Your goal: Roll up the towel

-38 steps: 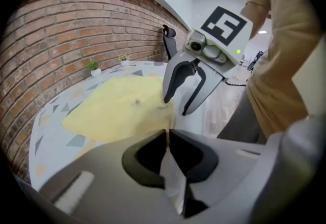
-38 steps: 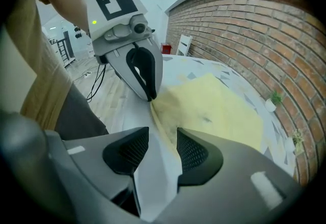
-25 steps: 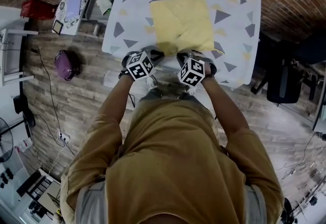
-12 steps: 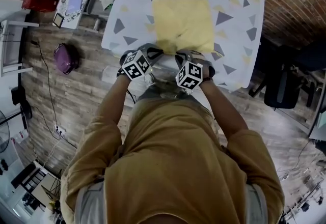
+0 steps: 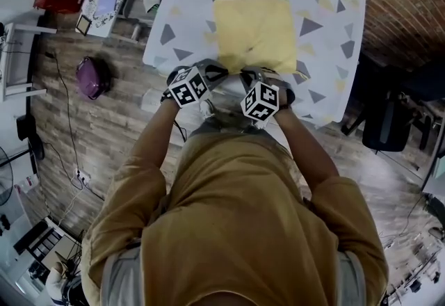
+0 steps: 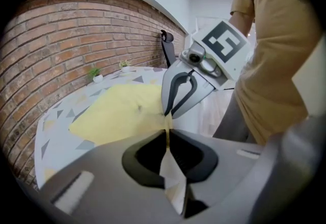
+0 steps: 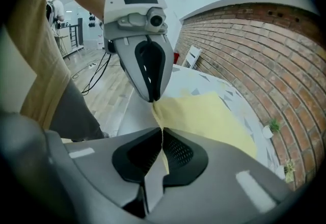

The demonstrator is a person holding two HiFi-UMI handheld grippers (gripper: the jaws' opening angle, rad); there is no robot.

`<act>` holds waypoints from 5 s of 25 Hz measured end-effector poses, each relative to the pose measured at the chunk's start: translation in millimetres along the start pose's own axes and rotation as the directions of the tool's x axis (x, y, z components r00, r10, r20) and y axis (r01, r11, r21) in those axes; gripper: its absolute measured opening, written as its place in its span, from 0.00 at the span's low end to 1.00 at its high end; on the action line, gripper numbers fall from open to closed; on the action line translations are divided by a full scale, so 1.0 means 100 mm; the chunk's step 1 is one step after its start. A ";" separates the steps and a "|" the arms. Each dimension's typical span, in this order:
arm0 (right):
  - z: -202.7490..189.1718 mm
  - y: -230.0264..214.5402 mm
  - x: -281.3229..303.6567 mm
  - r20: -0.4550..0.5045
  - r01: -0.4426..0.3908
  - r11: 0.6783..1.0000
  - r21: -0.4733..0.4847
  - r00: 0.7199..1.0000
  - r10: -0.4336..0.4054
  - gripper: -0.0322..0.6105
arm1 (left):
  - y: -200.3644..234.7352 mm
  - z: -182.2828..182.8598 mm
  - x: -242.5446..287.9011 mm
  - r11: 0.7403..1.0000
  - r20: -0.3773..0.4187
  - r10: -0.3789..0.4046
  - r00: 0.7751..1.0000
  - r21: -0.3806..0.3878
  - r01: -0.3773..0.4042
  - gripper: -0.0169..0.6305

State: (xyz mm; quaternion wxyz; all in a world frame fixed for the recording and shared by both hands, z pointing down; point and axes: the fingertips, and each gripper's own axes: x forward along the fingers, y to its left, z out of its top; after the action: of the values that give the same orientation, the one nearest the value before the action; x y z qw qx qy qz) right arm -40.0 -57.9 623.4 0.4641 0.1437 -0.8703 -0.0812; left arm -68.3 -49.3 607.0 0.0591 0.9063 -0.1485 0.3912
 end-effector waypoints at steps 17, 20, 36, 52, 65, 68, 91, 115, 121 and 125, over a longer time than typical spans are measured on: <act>-0.03 -0.22 0.03 -0.039 -0.348 0.894 0.281 0.927 0.373 0.07 | 0.39 -0.02 0.14 0.964 -0.022 -0.210 0.978 -0.174 0.203 0.15; -0.03 -0.29 0.04 0.006 -0.388 0.839 0.380 0.909 0.418 0.07 | 0.49 -0.06 0.14 0.951 -0.026 -0.227 0.974 -0.223 0.216 0.15; -0.38 -0.62 0.12 -0.005 -0.300 0.742 0.600 0.926 0.378 0.07 | 0.85 -0.08 0.29 0.890 -0.005 -0.229 0.973 -0.407 0.208 0.16; -0.46 -0.64 0.02 -0.054 -0.047 0.892 0.450 0.995 0.079 0.18 | 0.78 -0.03 0.17 0.968 -0.012 0.107 0.994 -0.226 -0.107 0.18; -0.47 -0.53 -0.25 -0.012 0.082 0.931 0.355 0.997 -0.083 0.18 | 0.66 -0.12 0.18 0.950 0.003 0.252 0.968 -0.191 -0.247 0.20; -0.51 -0.35 -0.26 -0.029 0.089 0.952 0.292 0.996 -0.084 0.18 | 0.55 -0.10 0.12 0.960 0.016 0.250 0.968 -0.132 -0.246 0.20; -0.65 -0.32 -0.06 -0.103 0.026 0.969 0.244 0.995 0.000 0.13 | 0.43 -0.20 0.36 0.993 -0.079 0.115 0.990 0.025 -0.113 0.18; -0.46 -0.59 -0.42 -0.057 -0.201 0.902 0.383 0.969 0.240 0.09 | 0.53 0.14 0.10 0.969 -0.075 -0.196 0.978 -0.171 0.181 0.17; -0.51 -0.65 -0.36 -0.027 -0.261 0.839 0.477 0.950 0.310 0.09 | 0.61 0.12 0.15 0.917 -0.035 -0.275 0.961 -0.310 0.251 0.17; -0.55 -0.74 -0.33 0.013 -0.273 0.793 0.544 0.948 0.318 0.09 | 0.70 0.09 0.18 0.901 -0.013 -0.272 0.962 -0.355 0.250 0.17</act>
State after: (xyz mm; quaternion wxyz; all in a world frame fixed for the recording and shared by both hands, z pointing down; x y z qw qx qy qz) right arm 35.5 -117.3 608.1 0.4460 0.1337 -0.8501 0.2460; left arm -72.3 -121.4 612.6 0.2756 0.8804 -0.0910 0.3750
